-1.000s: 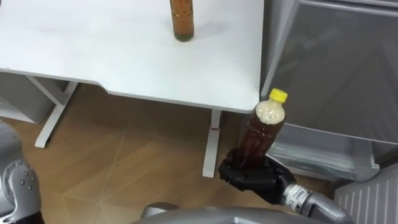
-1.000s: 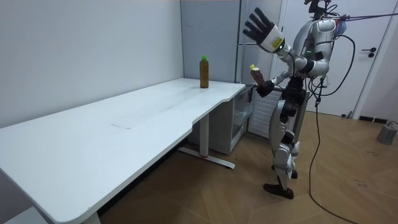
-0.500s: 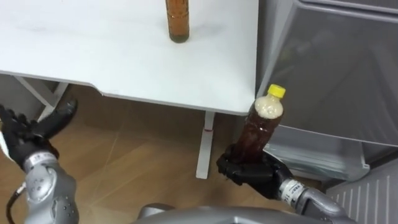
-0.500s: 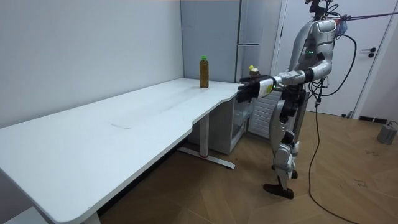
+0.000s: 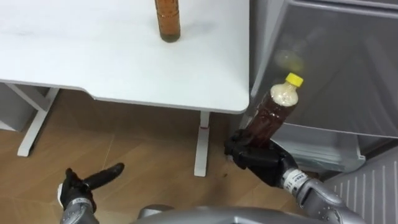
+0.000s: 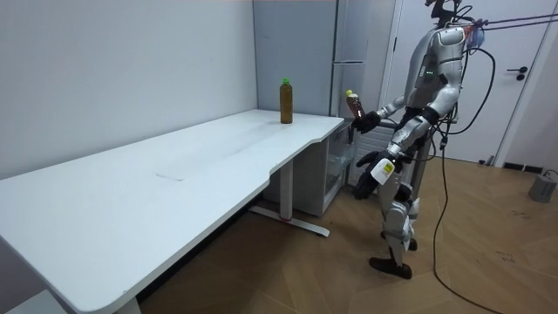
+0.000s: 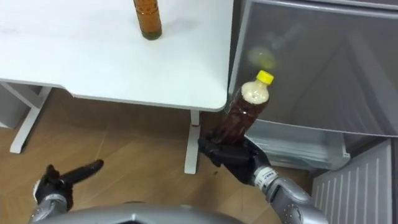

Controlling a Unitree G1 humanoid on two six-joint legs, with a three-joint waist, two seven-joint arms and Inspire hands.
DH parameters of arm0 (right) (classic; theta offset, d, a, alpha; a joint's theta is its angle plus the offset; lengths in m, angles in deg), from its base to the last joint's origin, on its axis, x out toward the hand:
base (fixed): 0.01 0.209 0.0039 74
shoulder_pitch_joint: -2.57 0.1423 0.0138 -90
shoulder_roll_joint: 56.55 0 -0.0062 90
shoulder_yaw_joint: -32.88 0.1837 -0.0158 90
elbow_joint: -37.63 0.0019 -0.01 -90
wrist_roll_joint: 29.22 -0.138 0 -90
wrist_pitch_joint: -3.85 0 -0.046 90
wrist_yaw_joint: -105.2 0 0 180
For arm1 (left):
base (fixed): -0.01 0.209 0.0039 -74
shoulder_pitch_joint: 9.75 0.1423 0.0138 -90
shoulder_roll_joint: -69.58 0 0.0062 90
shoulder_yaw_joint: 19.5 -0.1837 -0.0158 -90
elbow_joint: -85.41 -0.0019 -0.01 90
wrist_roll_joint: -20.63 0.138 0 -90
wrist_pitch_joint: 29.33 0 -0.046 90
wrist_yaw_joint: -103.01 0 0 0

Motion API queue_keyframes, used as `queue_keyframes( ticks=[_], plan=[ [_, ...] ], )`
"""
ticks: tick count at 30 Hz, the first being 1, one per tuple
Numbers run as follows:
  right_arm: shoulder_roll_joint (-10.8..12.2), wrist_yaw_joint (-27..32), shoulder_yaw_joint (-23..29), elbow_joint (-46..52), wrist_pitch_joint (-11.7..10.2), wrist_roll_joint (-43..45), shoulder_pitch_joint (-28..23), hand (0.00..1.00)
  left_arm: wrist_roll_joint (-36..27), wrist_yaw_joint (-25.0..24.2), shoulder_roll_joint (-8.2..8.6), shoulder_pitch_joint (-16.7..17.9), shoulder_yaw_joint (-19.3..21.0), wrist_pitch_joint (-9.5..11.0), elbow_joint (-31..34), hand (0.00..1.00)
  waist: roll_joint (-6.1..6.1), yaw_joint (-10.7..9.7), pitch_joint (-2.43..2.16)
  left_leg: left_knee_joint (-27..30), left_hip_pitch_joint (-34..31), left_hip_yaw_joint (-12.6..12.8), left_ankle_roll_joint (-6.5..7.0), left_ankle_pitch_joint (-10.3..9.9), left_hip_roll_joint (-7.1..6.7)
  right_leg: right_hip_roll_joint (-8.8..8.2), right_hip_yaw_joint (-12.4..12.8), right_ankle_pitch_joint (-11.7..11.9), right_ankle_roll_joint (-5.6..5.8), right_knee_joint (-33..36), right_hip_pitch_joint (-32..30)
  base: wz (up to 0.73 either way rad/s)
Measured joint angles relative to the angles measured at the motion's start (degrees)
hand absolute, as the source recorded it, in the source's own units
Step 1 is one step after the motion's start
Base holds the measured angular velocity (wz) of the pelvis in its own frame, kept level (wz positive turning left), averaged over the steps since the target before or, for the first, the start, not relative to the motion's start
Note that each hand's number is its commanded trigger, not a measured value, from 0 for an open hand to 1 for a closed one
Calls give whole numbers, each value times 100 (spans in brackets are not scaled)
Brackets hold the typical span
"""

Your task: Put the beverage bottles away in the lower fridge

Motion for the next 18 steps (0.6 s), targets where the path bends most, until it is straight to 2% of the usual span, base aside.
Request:
queue_keyframes(
  ticks=[2, 5, 9, 13, 18],
  plan=[
    [-21, 112, 25, -2, 0, -242, 0, 100, -3, -225, 4, 24, -33, -69, -486, 0, 3, -96, 3, 0, 9, 14, 0, 0, 2, 3, 27, 0, 0, 0, -1, -5],
    [-48, 120, 86, -57, 0, -491, 2, 100, -3, -440, 10, 23, -66, -173, -879, 0, -2, -134, 4, -10, 17, 30, 0, 0, 5, 7, 53, 0, 0, -1, -16, -4],
    [-78, 139, 119, -101, 0, -453, 1, 100, 28, -622, 9, 62, -67, -221, -1043, 0, -7, -144, 2, -15, 23, 75, 1, -1, 12, 9, 77, 0, 0, 1, -25, -3],
    [-70, 171, 106, -235, 1, -457, 2, 100, 366, -740, 9, 60, -228, -222, -1204, 0, -4, -136, -15, -32, 17, 128, 2, -1, 16, 13, 135, 2, 1, 16, -27, -6],
    [-66, 441, 118, -236, 1, -454, 7, 100, 599, -860, 11, 70, -275, -236, -1315, 0, -13, -241, -34, -16, 18, 135, 2, -1, 15, 11, 139, 7, 5, 18, -24, -1]
  ],
)
